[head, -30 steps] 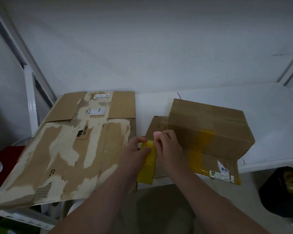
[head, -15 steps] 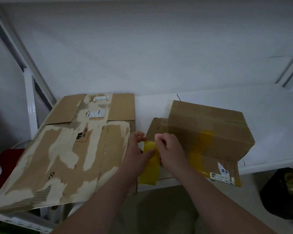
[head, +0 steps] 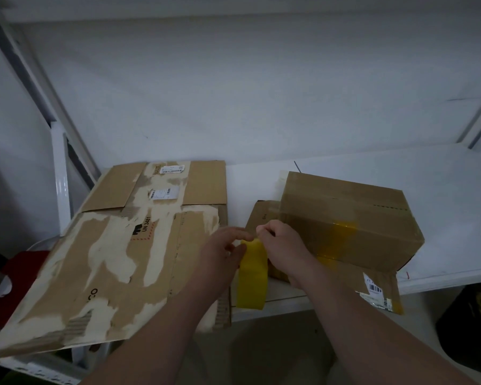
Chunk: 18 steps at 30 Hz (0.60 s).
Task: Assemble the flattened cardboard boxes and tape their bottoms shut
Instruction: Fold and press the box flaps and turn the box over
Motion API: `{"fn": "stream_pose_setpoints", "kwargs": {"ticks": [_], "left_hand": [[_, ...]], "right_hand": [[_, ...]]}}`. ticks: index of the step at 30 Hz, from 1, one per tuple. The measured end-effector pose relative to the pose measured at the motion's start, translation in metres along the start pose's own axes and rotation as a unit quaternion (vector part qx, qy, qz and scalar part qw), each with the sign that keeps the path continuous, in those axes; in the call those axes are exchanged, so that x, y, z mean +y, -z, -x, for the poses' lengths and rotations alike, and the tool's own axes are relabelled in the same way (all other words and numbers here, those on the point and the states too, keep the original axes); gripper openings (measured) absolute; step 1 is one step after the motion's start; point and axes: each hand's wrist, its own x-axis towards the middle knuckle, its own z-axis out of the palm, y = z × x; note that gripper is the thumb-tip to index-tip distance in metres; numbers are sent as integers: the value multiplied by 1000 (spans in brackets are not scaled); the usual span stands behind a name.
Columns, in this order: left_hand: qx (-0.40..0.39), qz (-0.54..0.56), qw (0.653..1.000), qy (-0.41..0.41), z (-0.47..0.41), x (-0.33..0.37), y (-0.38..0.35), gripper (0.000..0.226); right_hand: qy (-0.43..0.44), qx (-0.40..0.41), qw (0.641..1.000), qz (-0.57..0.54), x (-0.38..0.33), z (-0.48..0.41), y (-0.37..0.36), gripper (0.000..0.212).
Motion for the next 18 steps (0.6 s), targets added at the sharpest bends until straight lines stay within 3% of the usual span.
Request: {"fn": "stream_pose_setpoints", "kwargs": {"ticks": [11, 18], "left_hand": [[-46, 6, 998, 52, -8, 7, 9, 26], [-33, -33, 998, 53, -10, 10, 2, 20]], "right_hand": [[-17, -1, 1000, 10, -2, 0, 2, 16], [-34, 51, 998, 30, 1, -4, -3, 14]]}}
